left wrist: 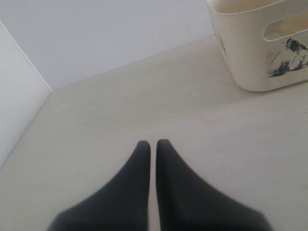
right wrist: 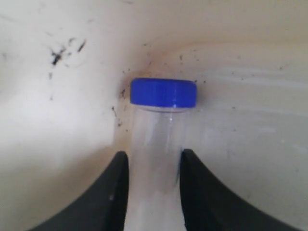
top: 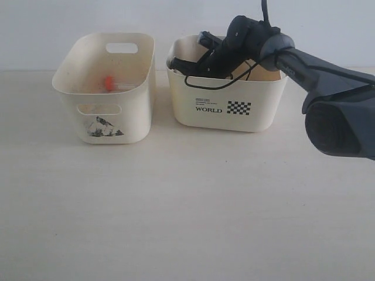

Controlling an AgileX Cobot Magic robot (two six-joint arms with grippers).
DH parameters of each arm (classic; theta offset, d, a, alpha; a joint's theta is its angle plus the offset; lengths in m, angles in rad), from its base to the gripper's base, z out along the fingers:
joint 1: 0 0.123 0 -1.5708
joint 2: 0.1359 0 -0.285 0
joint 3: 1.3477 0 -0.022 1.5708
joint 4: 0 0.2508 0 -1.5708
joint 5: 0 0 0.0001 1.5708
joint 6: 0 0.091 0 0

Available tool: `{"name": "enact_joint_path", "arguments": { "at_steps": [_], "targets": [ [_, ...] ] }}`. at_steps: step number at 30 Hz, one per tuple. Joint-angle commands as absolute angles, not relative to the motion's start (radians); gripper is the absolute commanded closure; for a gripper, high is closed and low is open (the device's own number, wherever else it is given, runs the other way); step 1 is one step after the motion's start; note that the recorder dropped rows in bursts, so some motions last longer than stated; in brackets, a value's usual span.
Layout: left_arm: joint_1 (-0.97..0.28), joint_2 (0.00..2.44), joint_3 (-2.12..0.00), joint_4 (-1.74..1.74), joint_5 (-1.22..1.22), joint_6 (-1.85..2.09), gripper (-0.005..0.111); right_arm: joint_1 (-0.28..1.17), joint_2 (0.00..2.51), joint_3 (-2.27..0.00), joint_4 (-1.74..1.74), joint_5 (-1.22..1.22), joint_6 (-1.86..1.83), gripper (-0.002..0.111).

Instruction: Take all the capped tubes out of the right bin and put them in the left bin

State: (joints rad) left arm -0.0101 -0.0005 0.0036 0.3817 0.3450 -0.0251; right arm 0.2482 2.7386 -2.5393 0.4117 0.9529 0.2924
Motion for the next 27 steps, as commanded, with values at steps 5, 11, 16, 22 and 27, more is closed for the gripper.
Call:
{"name": "enact_joint_path", "arguments": {
  "at_steps": [5,11,16,22,27],
  "targets": [
    [-0.010,0.000,0.000,0.383,0.341,-0.035,0.102,0.241,2.742,-2.525,0.332,0.994,0.260,0.066],
    [-0.010,0.000,0.000,0.383,0.341,-0.035,0.102,0.241,2.742,-2.525,0.326,1.025,0.247,0.108],
    [-0.010,0.000,0.000,0.383,0.341,-0.035,0.102,0.241,2.742,-2.525,0.326,1.028,0.247,0.109],
    [-0.010,0.000,0.000,0.383,0.341,-0.035,0.102,0.238,2.688,-2.525,0.239,1.047,0.247,0.109],
    [-0.010,0.000,0.000,0.383,0.341,-0.035,0.102,0.226,2.601,-2.525,0.126,1.141,0.238,0.109]
  ]
}}
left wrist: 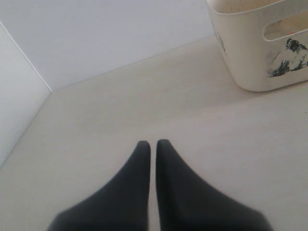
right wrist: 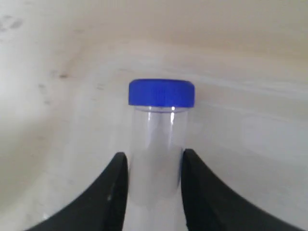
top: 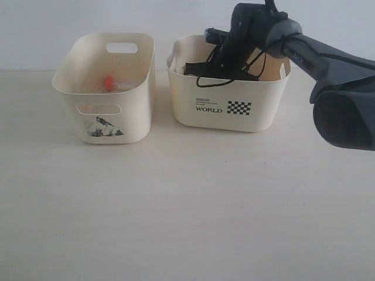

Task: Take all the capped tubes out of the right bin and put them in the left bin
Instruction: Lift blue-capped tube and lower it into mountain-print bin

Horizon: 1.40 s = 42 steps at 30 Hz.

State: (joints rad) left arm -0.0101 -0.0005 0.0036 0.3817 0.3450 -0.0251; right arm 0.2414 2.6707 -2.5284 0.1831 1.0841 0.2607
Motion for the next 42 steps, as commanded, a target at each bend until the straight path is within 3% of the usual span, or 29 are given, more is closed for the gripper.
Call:
{"name": "enact_joint_path", "arguments": {
  "at_steps": [1,28,32,37,42],
  "targets": [
    [-0.010,0.000,0.000,0.383,0.341,-0.035,0.102,0.226,2.590,-2.525,0.126,1.143,0.223,0.109],
    [-0.010,0.000,0.000,0.383,0.341,-0.035,0.102,0.221,2.328,-2.496,0.211,1.221,0.012,0.109],
    [-0.010,0.000,0.000,0.383,0.341,-0.035,0.102,0.221,2.209,-2.256,0.207,1.221,-0.036,0.109],
    [-0.010,0.000,0.000,0.383,0.341,-0.035,0.102,0.254,1.847,-1.855,0.252,1.221,-0.176,0.109],
    [-0.010,0.000,0.000,0.383,0.341,-0.035,0.102,0.414,1.774,-1.777,0.488,1.020,-0.411,0.109]
  ]
}}
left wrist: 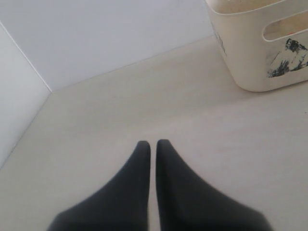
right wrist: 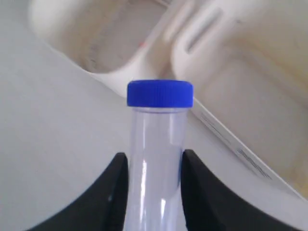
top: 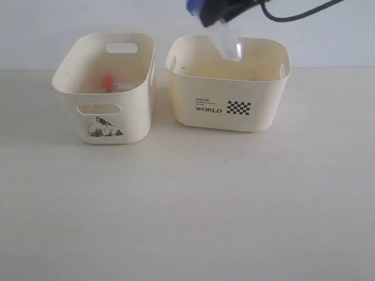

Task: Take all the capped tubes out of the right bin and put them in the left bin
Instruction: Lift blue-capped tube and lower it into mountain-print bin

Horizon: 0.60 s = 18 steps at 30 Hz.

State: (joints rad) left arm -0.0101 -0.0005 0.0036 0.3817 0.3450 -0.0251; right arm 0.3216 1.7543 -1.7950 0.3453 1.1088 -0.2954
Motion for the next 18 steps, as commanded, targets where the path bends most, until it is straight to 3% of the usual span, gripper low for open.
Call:
{"name": "enact_joint_path", "arguments": {
  "at_steps": [1,6,18],
  "targets": [
    [-0.010,0.000,0.000,0.383,0.341,-0.035,0.102,0.437,1.796,-1.777,0.517,1.012,-0.442,0.109],
    [-0.010,0.000,0.000,0.383,0.341,-0.035,0.102,0.554,1.980,-1.804,0.810,0.710,-0.706,0.109],
    [-0.010,0.000,0.000,0.383,0.341,-0.035,0.102,0.570,2.172,-1.933,0.830,0.338,-0.853,0.109]
  ]
}}
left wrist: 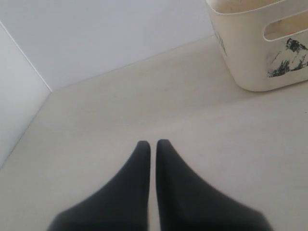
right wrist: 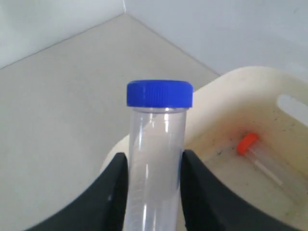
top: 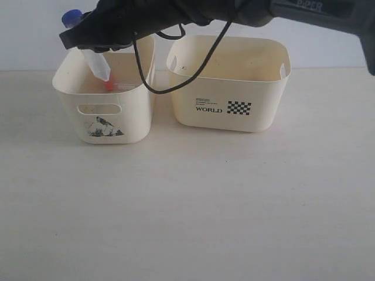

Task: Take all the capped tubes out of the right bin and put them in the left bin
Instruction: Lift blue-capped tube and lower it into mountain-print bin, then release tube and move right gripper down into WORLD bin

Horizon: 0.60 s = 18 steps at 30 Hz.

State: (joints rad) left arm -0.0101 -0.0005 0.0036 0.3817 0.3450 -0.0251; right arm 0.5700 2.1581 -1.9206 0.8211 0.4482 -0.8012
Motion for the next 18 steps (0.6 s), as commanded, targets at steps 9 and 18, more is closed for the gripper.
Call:
{"name": "enact_joint_path", "arguments": {
  "at_steps": [9,18],
  "targets": [
    [-0.010,0.000,0.000,0.383,0.341,-0.035,0.102,0.570,2.175,-1.935,0.829,0.332,-0.892,0.079],
    [-0.010,0.000,0.000,0.383,0.341,-0.035,0.102,0.568,2.169,-1.935,0.829,0.377,-0.859,0.108]
  ]
}}
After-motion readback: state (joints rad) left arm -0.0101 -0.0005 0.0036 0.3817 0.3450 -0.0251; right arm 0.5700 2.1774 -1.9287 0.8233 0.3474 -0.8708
